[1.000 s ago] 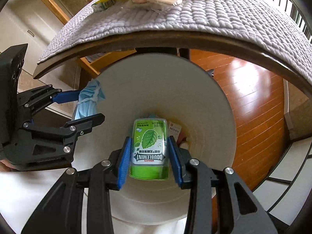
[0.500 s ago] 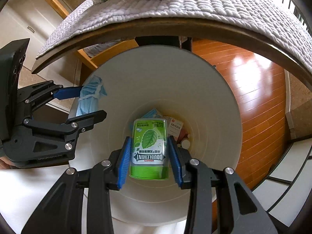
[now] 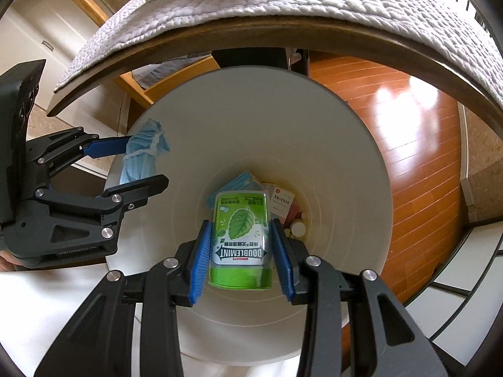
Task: Collect trash
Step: 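Lower the blue mask in the left tool while the right tool lowers the green bottle into the bin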
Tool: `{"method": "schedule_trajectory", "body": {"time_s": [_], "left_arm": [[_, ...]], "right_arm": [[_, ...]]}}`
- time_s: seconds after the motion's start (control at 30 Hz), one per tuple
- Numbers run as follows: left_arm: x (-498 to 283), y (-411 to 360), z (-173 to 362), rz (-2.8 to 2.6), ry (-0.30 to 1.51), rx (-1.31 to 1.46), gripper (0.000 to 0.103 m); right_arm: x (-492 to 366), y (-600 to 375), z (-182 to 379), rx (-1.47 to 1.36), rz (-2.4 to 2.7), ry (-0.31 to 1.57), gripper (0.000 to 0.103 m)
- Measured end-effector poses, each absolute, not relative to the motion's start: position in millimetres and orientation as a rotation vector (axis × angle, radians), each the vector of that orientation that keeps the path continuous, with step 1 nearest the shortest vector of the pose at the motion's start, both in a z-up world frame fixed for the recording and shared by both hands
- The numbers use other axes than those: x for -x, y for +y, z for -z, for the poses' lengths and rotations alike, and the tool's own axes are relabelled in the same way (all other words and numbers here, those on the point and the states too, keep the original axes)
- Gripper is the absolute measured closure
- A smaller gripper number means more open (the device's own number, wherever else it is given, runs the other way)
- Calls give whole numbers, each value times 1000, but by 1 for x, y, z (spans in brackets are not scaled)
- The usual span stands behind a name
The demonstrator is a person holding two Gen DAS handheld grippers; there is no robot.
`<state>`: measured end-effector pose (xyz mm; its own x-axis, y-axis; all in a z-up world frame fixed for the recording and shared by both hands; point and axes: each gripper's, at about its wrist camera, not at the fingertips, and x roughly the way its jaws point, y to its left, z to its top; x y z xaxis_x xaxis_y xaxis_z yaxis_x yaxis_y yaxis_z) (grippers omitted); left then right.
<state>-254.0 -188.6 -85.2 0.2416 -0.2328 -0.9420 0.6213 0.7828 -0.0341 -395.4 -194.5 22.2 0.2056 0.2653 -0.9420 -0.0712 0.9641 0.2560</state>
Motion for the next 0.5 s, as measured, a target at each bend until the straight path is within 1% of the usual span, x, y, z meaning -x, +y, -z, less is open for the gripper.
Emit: {"method": "schedule_trajectory", "body": {"time_s": [0.5], "left_arm": [[243,-187,91,616,1220,-375,38]], "right_arm": [[394,-199,-17,-182,-222,1370,65]]}}
